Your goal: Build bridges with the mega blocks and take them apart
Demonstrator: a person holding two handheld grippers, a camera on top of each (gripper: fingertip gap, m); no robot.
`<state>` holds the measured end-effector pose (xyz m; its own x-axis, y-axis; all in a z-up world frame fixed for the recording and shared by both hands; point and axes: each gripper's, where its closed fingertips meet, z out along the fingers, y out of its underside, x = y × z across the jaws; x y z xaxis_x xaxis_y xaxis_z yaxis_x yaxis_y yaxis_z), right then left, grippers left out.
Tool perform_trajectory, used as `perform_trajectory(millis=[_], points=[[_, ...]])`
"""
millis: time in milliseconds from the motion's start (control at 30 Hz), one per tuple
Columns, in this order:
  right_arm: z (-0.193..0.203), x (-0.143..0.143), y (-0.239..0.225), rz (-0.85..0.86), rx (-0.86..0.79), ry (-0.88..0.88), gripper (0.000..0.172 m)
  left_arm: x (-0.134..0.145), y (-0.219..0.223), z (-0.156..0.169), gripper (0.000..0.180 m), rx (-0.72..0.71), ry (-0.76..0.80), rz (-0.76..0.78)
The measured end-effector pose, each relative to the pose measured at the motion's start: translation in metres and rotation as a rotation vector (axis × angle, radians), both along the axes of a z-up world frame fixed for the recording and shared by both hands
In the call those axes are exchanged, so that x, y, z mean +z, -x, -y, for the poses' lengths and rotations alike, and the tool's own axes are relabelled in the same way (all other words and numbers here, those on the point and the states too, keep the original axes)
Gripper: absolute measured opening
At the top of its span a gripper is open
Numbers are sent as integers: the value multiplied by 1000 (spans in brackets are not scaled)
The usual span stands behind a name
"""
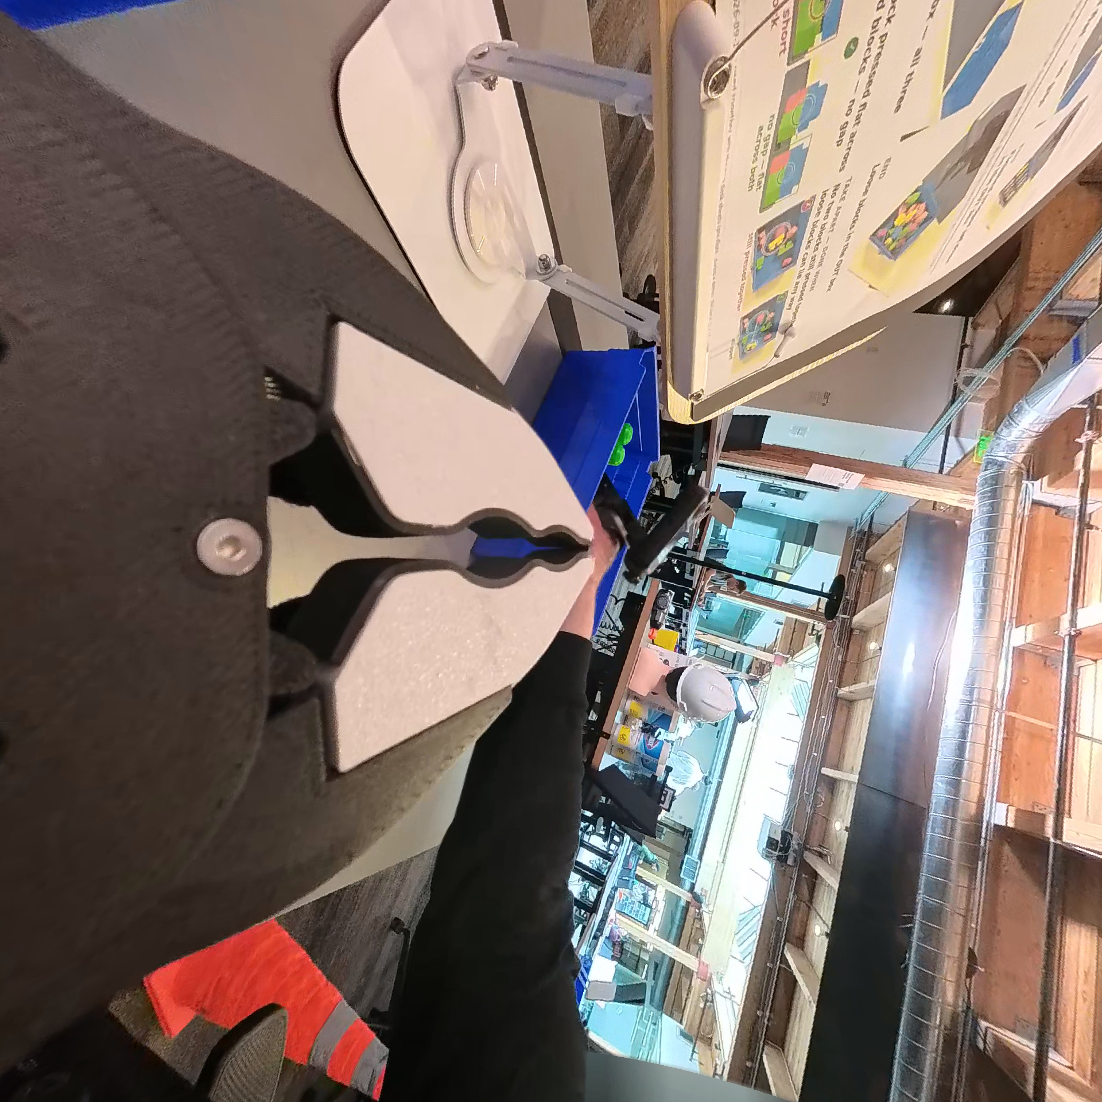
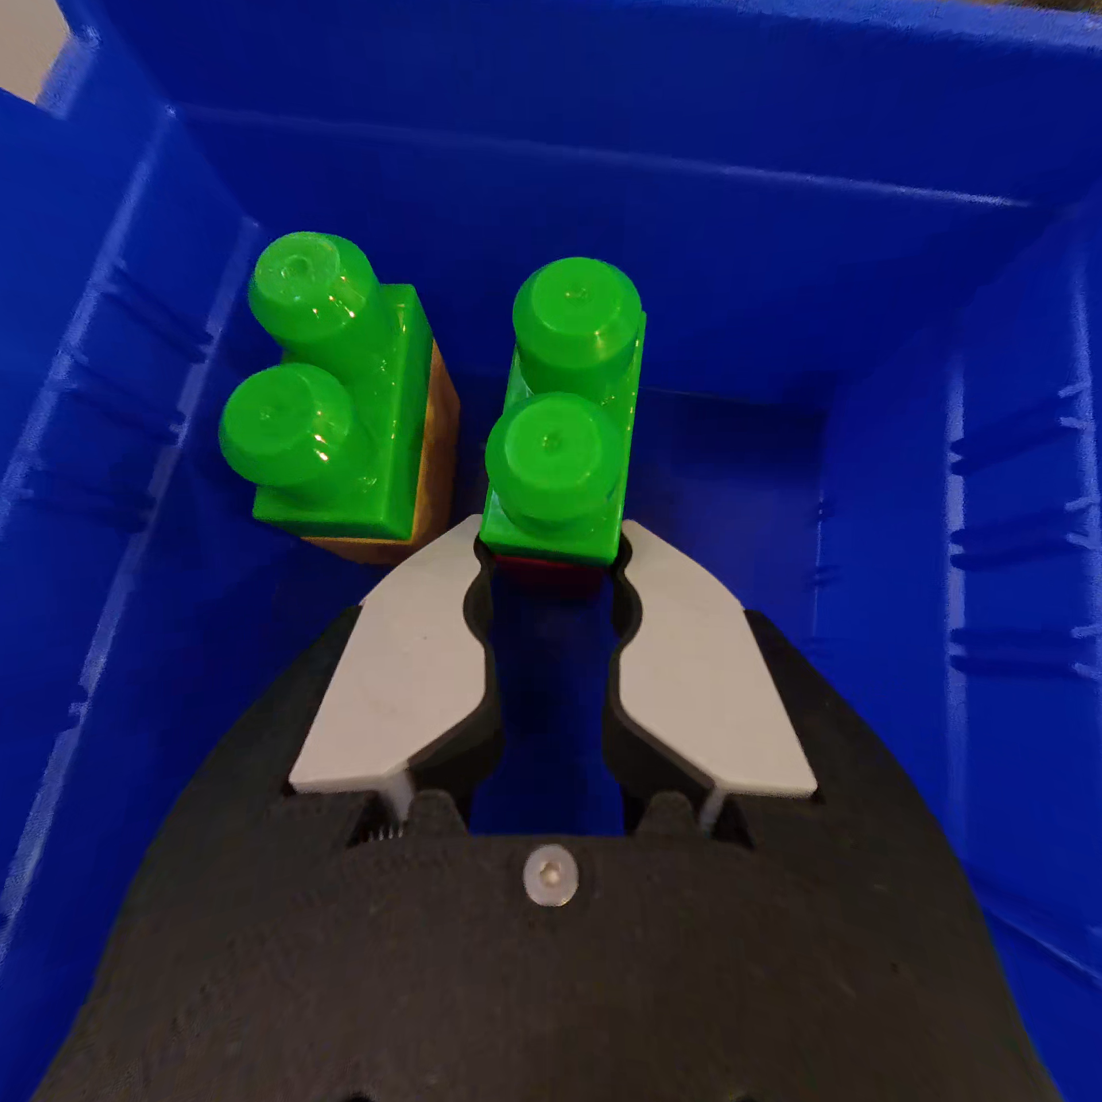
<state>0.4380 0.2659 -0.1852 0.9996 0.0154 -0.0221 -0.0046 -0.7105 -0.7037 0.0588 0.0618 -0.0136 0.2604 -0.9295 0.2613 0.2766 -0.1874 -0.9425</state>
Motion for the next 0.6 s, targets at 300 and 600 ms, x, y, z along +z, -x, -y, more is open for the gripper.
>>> perform_trajectory(millis=[300, 600], points=[[31, 42, 2, 2, 13, -99, 67, 5, 9, -3, 0, 34, -8, 1], [121, 157, 115, 132, 361, -551, 0, 2, 76, -38, 20, 337, -117, -268]])
